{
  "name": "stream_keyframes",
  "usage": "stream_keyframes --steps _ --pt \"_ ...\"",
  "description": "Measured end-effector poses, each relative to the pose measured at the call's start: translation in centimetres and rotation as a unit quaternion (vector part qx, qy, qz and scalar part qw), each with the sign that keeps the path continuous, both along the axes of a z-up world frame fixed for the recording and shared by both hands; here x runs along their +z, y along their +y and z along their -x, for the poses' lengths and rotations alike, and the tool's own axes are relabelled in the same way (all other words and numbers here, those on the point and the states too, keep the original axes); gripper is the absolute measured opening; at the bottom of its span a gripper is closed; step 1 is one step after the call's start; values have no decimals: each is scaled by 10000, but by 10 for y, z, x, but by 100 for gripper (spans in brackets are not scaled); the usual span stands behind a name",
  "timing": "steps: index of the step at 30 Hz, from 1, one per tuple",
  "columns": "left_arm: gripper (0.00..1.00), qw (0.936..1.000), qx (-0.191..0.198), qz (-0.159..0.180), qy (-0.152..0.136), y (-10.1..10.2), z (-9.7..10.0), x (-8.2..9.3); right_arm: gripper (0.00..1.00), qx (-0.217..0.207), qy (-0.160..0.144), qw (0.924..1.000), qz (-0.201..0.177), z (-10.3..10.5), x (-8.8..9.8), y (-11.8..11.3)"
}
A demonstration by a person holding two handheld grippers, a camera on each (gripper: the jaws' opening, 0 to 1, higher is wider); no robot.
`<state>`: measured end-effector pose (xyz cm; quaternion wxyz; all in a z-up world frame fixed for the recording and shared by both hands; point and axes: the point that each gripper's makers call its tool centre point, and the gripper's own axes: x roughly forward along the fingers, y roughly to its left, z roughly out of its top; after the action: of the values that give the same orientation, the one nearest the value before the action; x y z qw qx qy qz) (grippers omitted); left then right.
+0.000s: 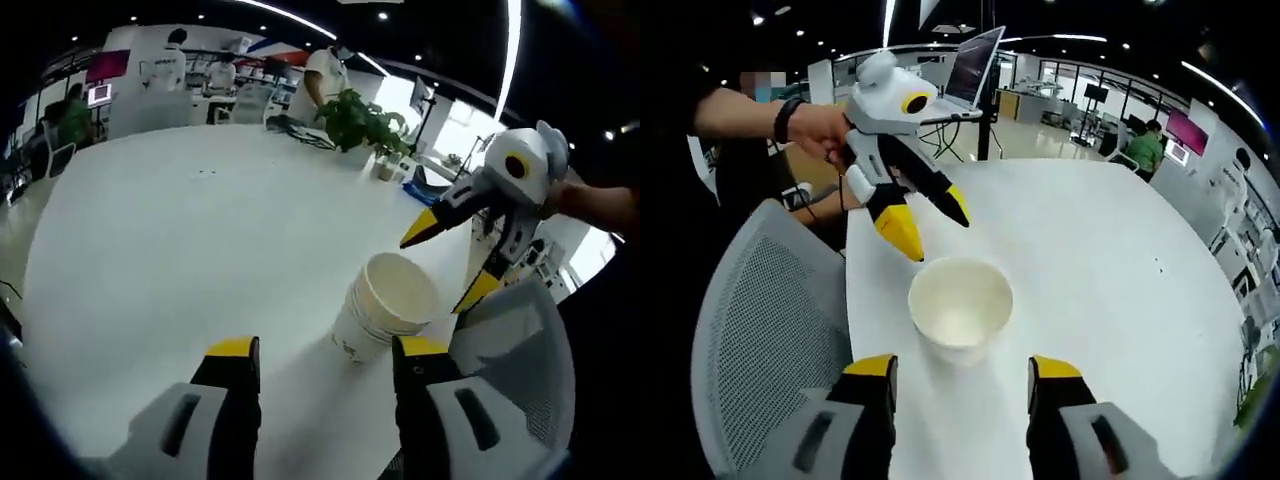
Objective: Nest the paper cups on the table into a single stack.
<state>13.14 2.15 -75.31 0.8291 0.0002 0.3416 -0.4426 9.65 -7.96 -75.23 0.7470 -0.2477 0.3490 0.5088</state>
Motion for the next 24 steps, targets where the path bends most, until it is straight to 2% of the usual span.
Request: stream_keyframes --steps 2,3,8,12,17,24 --pt "55 9997 -230 -52 -88 -10 10 1 55 -10 -14 10000 -27 0 -2 2" --pt "55 9987 -447 -198 -158 -16 17 1 56 -16 -27 10000 -44 -1 -6 3" --pt "62 9934 -898 -625 -358 -20 20 -10 57 19 -36 10000 -43 1 -10 7" --pt "64 9910 -1069 -692 -412 -28 18 -13 62 49 26 10000 33 3 -17 7" --pt "64 9841 -1408 -947 -524 -39 23 -19 67 16 112 9999 45 2 -26 10" --pt "63 9772 -1689 -1130 -612 -48 25 -27 65 64 84 9999 15 2 -29 15"
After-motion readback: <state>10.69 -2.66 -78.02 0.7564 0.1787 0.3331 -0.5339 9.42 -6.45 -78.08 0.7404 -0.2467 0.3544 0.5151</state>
